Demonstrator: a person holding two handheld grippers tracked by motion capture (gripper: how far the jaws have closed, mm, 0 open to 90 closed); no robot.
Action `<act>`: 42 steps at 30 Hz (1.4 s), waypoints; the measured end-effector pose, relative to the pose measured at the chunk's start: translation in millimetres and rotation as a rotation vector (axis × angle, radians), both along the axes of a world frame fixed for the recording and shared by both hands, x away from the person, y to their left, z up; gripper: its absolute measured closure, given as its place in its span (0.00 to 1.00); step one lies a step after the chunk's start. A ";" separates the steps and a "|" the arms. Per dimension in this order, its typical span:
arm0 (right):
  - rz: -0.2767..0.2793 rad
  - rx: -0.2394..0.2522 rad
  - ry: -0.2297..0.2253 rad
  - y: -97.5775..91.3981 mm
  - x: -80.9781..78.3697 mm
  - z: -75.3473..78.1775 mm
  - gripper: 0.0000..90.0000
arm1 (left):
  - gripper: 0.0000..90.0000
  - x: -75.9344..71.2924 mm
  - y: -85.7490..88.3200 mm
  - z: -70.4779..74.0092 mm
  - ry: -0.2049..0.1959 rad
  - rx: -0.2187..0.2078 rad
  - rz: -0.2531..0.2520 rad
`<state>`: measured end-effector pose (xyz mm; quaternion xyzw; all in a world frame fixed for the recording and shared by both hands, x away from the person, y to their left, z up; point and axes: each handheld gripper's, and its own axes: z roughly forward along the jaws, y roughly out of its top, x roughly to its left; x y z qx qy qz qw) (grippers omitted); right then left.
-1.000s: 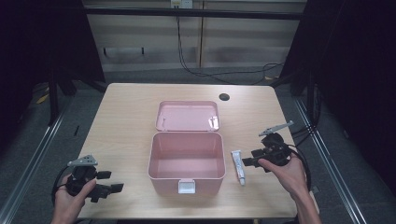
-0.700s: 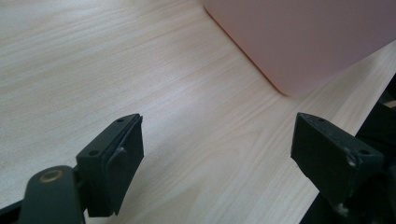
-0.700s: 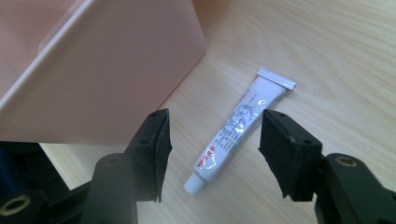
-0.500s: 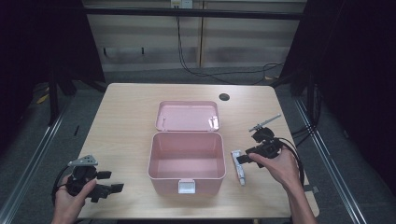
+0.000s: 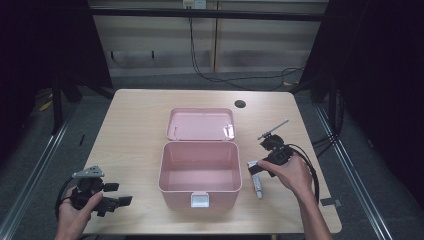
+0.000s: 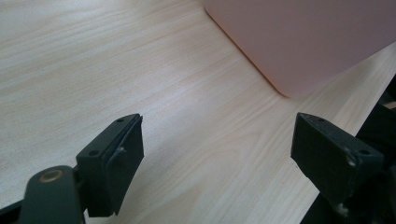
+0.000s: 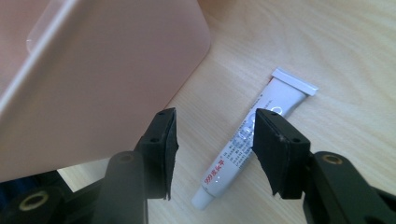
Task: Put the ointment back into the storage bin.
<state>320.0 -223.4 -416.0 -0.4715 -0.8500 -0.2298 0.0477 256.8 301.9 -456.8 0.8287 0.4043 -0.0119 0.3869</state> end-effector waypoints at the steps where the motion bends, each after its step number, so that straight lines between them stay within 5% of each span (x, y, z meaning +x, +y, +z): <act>1: -0.002 -0.004 0.006 0.9 0.3 -2.8 0.56 | 0.19 0.0 -0.2 -0.1 -0.001 0.000 0.002; 17: -0.025 -0.138 0.061 6.1 5.0 -22.0 0.68 | 0.19 -0.7 -0.5 0.3 -0.007 0.000 -0.007; 29: -0.049 -0.151 0.111 7.1 7.0 -38.6 0.68 | 0.19 -1.4 -1.2 0.8 -0.006 -0.002 -0.019; 42: -0.058 -0.228 0.138 12.9 7.7 -47.4 0.75 | 0.19 -1.3 -0.9 0.9 -0.007 0.000 -0.016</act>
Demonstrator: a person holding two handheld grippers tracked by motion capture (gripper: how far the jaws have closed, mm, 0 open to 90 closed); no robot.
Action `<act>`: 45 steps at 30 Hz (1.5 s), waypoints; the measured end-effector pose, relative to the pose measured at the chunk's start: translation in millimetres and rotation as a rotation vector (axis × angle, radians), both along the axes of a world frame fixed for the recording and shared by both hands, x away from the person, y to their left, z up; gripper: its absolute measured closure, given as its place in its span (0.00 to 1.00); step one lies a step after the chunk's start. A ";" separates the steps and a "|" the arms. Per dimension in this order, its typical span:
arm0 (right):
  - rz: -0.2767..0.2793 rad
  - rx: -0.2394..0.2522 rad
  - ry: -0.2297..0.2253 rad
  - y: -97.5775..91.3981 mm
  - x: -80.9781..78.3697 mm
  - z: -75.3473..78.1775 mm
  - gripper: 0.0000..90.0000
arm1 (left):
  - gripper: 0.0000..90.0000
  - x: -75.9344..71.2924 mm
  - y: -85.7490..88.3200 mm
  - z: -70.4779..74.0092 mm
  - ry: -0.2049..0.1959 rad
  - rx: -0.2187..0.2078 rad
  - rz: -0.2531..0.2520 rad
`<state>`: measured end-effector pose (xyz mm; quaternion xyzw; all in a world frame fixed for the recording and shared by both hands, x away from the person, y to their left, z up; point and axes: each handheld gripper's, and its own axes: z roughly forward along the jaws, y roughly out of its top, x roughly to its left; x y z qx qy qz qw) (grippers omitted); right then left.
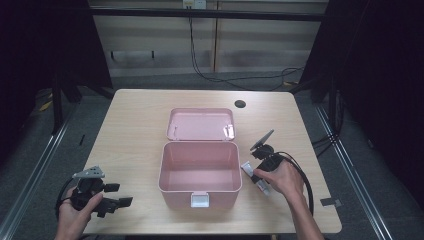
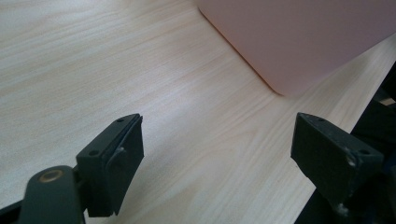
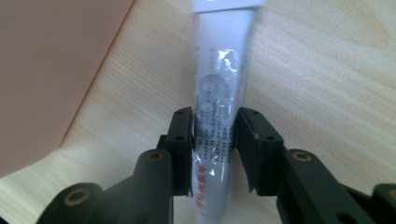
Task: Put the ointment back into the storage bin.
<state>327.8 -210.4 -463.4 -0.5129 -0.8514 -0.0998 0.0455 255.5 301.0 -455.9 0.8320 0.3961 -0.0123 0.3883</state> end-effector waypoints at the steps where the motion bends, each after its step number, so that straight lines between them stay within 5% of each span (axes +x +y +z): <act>1: 0.004 -0.002 -0.004 0.4 0.1 -1.0 0.75 | 0.19 0.0 0.0 0.0 0.000 0.000 0.000; 23: 0.065 -0.061 0.012 8.3 3.4 -3.4 0.75 | 0.19 -0.3 0.5 0.2 -0.002 -0.005 0.011; 28: 0.050 -0.020 0.021 2.2 4.1 1.6 0.80 | 0.19 0.2 0.4 -0.2 0.001 -0.003 0.010; 45: 0.067 -0.007 0.012 0.9 1.5 10.9 0.80 | 0.19 0.0 1.0 0.2 0.000 -0.006 0.008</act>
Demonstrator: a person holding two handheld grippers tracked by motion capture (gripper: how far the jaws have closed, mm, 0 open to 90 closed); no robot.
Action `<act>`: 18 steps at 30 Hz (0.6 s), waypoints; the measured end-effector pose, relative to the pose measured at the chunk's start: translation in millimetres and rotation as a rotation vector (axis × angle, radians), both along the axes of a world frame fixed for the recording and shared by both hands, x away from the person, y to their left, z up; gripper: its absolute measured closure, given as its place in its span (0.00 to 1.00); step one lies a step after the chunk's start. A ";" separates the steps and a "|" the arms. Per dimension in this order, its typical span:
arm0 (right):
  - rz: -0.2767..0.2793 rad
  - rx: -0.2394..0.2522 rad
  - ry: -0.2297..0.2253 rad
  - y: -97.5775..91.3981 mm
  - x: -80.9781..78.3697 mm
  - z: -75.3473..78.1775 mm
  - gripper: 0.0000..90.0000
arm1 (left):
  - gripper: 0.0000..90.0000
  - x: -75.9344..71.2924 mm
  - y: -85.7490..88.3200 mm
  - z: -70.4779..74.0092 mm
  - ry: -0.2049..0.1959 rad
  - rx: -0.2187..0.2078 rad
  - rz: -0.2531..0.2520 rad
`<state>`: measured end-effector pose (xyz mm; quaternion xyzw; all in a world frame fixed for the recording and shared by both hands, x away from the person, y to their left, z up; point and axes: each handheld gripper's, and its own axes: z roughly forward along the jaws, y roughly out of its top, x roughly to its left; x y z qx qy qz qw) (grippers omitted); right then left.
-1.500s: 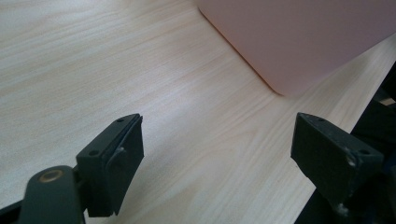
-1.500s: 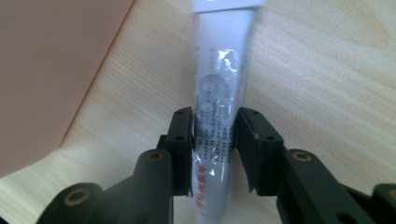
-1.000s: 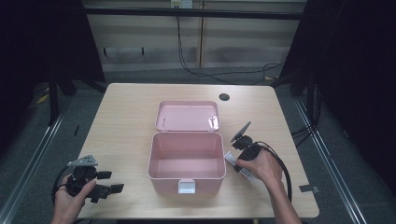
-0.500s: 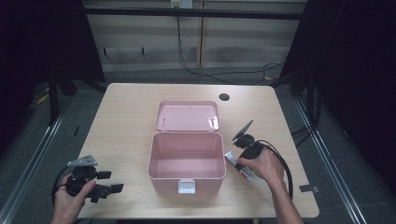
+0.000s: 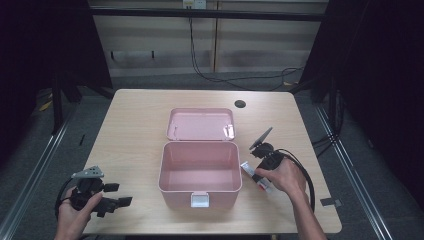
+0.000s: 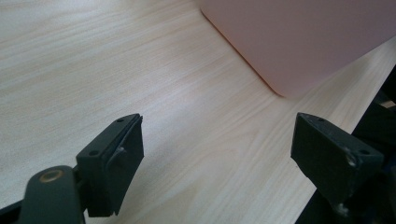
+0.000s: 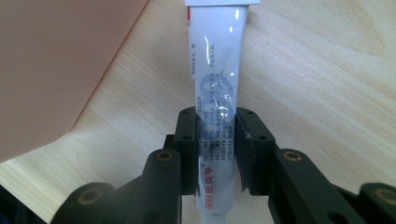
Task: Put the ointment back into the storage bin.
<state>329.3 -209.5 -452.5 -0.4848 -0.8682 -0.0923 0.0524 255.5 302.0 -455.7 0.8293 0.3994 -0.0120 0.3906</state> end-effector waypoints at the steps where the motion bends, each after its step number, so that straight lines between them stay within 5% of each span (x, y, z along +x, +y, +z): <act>1: 0.000 0.000 0.000 0.0 0.0 0.0 0.80 | 0.19 -0.1 -0.1 0.0 0.000 -0.003 0.003; 18: 0.043 0.033 0.020 -10.5 -6.6 15.9 0.80 | 0.19 -0.2 -0.5 -0.1 0.002 -0.002 0.005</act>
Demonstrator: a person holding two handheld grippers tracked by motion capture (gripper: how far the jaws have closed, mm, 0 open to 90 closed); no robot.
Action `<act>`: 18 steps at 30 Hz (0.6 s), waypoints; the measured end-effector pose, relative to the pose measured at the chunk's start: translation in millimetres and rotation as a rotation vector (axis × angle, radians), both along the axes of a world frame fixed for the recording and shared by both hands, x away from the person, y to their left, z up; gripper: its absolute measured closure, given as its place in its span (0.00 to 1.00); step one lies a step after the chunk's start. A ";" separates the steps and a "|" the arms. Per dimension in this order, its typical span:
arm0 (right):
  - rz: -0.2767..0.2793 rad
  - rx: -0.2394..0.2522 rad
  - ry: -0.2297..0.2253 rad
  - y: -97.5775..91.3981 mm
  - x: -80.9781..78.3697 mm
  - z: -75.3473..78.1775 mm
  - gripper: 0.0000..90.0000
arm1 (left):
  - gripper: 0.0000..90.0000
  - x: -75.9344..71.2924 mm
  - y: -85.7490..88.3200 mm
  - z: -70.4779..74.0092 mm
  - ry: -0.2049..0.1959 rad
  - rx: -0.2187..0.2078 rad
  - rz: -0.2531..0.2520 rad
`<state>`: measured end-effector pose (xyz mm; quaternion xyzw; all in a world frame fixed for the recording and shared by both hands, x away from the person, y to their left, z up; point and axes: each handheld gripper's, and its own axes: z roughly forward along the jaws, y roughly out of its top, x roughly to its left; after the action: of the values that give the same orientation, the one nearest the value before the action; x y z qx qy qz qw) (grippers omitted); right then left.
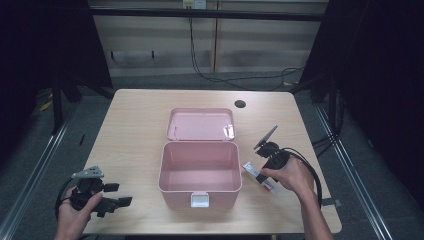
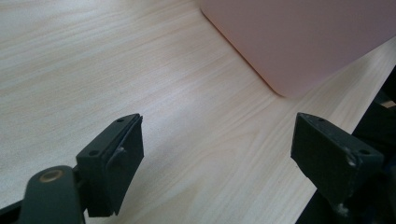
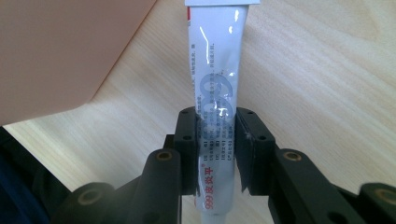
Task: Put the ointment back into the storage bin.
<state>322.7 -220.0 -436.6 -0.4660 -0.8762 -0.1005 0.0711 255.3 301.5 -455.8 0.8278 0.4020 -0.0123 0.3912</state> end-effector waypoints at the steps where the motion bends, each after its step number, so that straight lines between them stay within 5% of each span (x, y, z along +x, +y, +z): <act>1: 0.012 0.002 -0.004 -1.0 -0.1 0.8 0.80 | 0.19 0.0 0.0 0.0 0.000 0.000 0.000; 18: 0.050 0.015 -0.034 -8.3 -7.4 18.2 0.80 | 0.19 0.4 0.2 0.1 -0.002 0.002 -0.004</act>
<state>315.3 -228.3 -418.4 -0.4418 -0.8878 -0.1133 0.0624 255.6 301.6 -455.8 0.8291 0.3999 -0.0119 0.3906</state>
